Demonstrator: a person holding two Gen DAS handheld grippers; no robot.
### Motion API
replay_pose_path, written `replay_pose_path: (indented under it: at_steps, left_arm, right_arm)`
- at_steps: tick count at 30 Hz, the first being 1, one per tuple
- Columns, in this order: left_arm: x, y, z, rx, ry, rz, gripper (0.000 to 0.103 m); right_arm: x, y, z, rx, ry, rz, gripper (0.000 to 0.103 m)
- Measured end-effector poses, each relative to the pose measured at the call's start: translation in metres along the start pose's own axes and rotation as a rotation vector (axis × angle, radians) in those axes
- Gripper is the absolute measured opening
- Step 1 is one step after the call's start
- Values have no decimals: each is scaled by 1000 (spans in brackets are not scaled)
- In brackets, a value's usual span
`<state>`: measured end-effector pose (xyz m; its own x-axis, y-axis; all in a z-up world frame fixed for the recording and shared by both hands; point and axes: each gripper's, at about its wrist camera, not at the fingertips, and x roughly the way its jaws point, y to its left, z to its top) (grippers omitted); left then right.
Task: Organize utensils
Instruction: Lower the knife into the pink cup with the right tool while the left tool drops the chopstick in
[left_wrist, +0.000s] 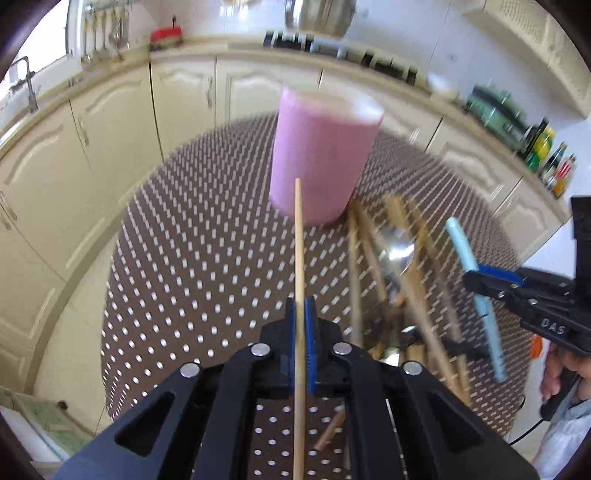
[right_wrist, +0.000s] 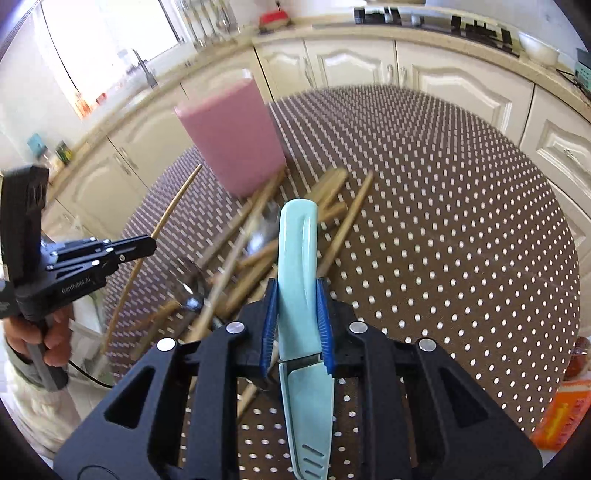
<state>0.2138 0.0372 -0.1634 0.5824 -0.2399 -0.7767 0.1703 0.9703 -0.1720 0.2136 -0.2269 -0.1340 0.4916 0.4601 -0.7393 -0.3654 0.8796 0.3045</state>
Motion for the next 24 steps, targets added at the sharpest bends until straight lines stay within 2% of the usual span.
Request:
replay_pose_path:
  at_steps: [4,9,14,18,24]
  left_arm:
    - [-32,-8,8,8,-148,-48,5]
    - [-59,-22,20,22,-327,-103,5]
    - [-66,-36,42,29,-428,-138,5]
    - [-71,-46,56,44,-509,-156,5]
    - [-75,-49,87,32,-702,-171,5]
  right_arm:
    - [-26,-3,7,10,-83,91,21]
    - [-46,1,18,4,-151,160,21]
    - [-57,13,30,-16,-205,177,21]
    - [-67,23,57,-37,-262,177,21]
    - [-82,50,103,-84,-384,162,21]
